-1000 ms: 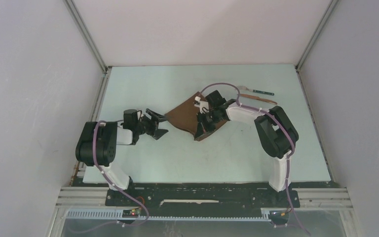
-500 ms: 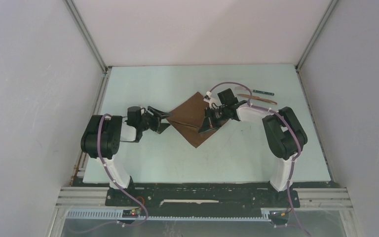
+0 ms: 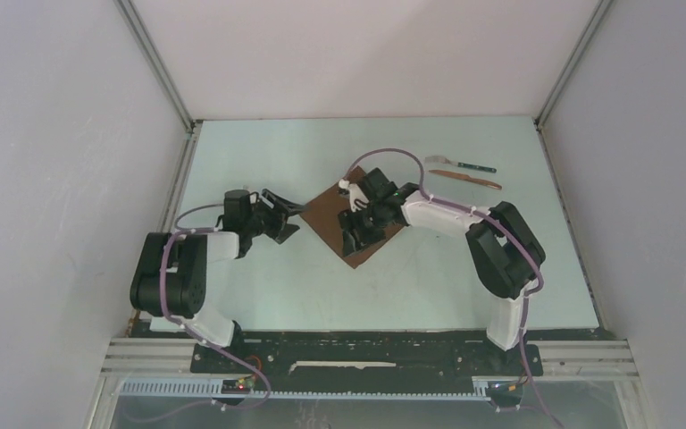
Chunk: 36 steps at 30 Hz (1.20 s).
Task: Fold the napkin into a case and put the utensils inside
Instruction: Fold the lower triangle-folded napkin at the center of the board.
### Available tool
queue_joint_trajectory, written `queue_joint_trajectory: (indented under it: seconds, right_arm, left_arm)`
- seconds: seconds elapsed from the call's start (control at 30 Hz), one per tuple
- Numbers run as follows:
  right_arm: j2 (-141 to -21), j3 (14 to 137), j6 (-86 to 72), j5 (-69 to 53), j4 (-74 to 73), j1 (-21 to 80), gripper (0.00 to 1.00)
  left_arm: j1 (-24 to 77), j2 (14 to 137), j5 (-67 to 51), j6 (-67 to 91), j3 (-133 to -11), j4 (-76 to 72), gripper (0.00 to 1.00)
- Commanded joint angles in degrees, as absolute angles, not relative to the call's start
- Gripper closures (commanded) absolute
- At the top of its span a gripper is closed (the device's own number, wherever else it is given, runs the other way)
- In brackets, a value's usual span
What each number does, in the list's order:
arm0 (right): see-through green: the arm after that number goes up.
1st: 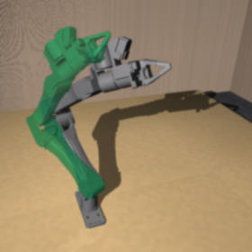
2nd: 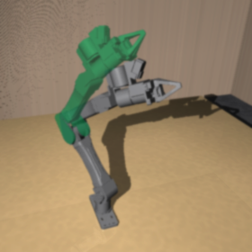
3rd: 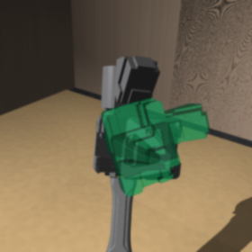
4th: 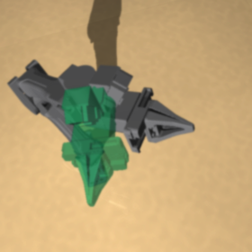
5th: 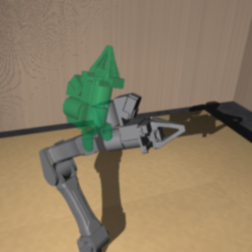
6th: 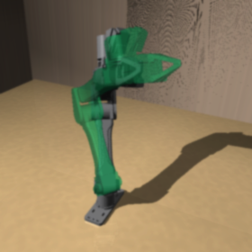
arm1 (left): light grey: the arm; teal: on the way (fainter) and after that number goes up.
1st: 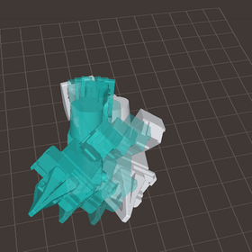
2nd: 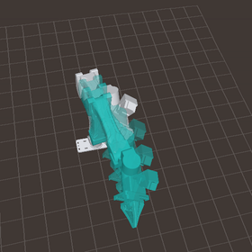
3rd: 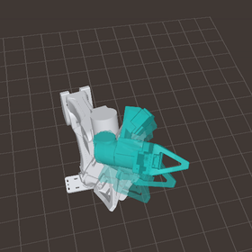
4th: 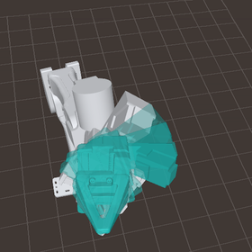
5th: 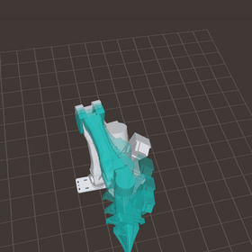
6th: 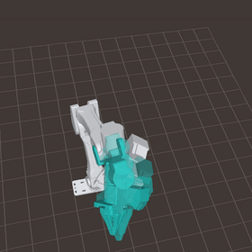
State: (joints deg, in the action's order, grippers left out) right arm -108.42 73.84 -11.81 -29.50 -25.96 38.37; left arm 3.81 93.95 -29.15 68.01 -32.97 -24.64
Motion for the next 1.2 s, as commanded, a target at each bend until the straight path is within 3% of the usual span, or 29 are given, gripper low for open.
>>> queue_joint_trajectory:
  seconds: [0.0,0.07,0.2,0.4,0.7,1.17]
  right_arm:
    - [-106.4,79.7,-5.4,-11.9,-36.1,44.5,0.29]
    - [-107.0,82.5,-2.9,-3.9,-39.5,48.0,0.25]
    - [-112.9,88.7,1.2,4.4,-47.4,51.6,0.27]
    - [-118.2,95.9,2.3,1.9,-51.9,52.4,0.42]
    - [-123.1,99.7,2.0,0.6,-54.7,52.0,0.31]
    - [-129.5,101.3,2.2,0.6,-54.7,50.8,0.38]
  left_arm:
    - [2.6,85.4,-25.4,59.1,-33.6,-13.5,0.27]
    - [2.3,82.2,-25.0,56.6,-34.3,-9.7,0.26]
    - [2.2,77.6,-25.1,53.7,-34.3,-5.9,0.26]
    - [1.2,74.4,-26.0,50.5,-34.3,-2.2,0.26]
    - [-2.7,72.3,-29.3,48.0,-33.5,-0.4,0.25]
    - [-4.0,72.4,-31.1,47.9,-33.3,-1.0,0.25]
